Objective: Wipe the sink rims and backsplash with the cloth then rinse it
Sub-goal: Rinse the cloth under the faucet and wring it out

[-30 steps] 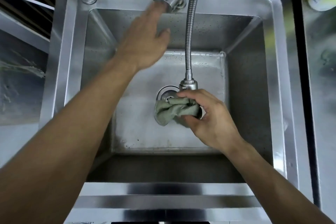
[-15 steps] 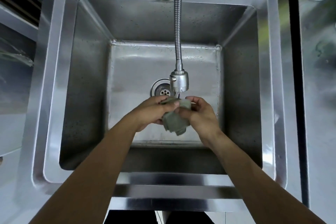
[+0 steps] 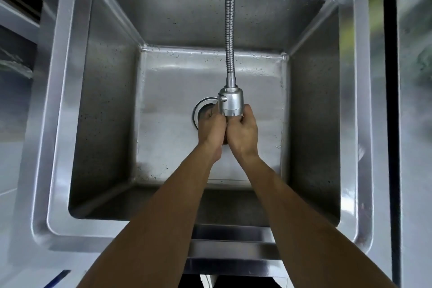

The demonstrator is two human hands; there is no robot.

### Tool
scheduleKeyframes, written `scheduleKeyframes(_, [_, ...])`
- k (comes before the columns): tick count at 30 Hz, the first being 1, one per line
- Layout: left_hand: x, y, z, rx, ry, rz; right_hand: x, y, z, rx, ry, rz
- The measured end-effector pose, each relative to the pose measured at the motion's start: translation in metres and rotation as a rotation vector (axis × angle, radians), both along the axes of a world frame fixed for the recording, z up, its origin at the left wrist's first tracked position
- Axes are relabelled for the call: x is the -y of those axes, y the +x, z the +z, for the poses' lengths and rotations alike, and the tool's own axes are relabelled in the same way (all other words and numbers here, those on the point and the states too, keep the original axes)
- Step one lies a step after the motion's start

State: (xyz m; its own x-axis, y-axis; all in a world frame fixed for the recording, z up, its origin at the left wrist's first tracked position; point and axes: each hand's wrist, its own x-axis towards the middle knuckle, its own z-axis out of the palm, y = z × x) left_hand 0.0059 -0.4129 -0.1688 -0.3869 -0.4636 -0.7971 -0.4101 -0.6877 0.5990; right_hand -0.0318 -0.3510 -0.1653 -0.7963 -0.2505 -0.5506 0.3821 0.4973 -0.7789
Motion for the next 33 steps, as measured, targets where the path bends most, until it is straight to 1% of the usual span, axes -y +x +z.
scheduleKeyframes(2, [0.000,0.004,0.003,-0.009,-0.013,-0.011,-0.002,0.007,0.005,-0.005,0.035,-0.048])
scheduleKeyframes(3, [0.003,0.005,0.004,0.000,-0.028,-0.014,-0.003,0.014,0.009,-0.030,0.042,-0.036])
scheduleKeyframes(6, [0.008,0.013,0.006,0.052,-0.013,-0.012,-0.005,0.022,0.013,-0.069,0.012,0.125])
scheduleKeyframes(8, [0.000,0.018,0.008,0.078,-0.003,-0.095,-0.010,0.002,0.006,-0.091,0.053,0.186])
scheduleKeyframes(11, [-0.014,0.020,0.014,0.037,-0.082,-0.240,-0.021,-0.022,0.000,-0.098,0.020,0.114])
scheduleKeyframes(13, [-0.012,0.021,0.014,0.011,-0.121,-0.207,-0.029,-0.015,0.007,-0.051,-0.027,0.223])
scheduleKeyframes(15, [-0.001,0.024,0.011,0.007,-0.109,-0.141,-0.038,-0.002,0.013,0.031,-0.103,0.392])
scheduleKeyframes(16, [0.004,0.026,0.009,-0.004,-0.094,-0.152,-0.043,-0.001,0.011,0.025,-0.119,0.444])
scheduleKeyframes(17, [0.007,0.028,0.008,-0.028,-0.075,-0.191,-0.044,-0.006,0.008,-0.018,-0.101,0.457])
scheduleKeyframes(19, [0.009,0.034,0.006,-0.073,-0.072,-0.337,-0.042,-0.019,0.001,-0.128,-0.049,0.453])
scheduleKeyframes(21, [0.012,0.038,0.007,-0.054,-0.135,-0.494,-0.039,-0.025,-0.001,-0.182,-0.019,0.534])
scheduleKeyframes(22, [0.016,0.040,0.007,-0.034,-0.199,-0.560,-0.038,-0.024,-0.005,-0.184,-0.033,0.565])
scheduleKeyframes(24, [0.027,0.042,0.009,-0.010,-0.336,-0.633,-0.039,-0.018,-0.002,-0.122,-0.092,0.549])
scheduleKeyframes(26, [0.034,0.041,0.009,-0.015,-0.441,-0.607,-0.039,-0.013,0.001,-0.081,-0.145,0.494])
scheduleKeyframes(28, [0.024,0.039,0.011,-0.020,-0.471,-0.600,-0.041,-0.014,0.002,-0.071,-0.138,0.440])
scheduleKeyframes(31, [-0.009,0.036,0.014,-0.110,-0.487,-0.673,-0.045,-0.018,0.002,-0.093,-0.057,0.351])
scheduleKeyframes(33, [-0.009,0.031,0.013,-0.068,-0.494,-0.610,-0.049,-0.009,0.004,-0.066,-0.063,0.347])
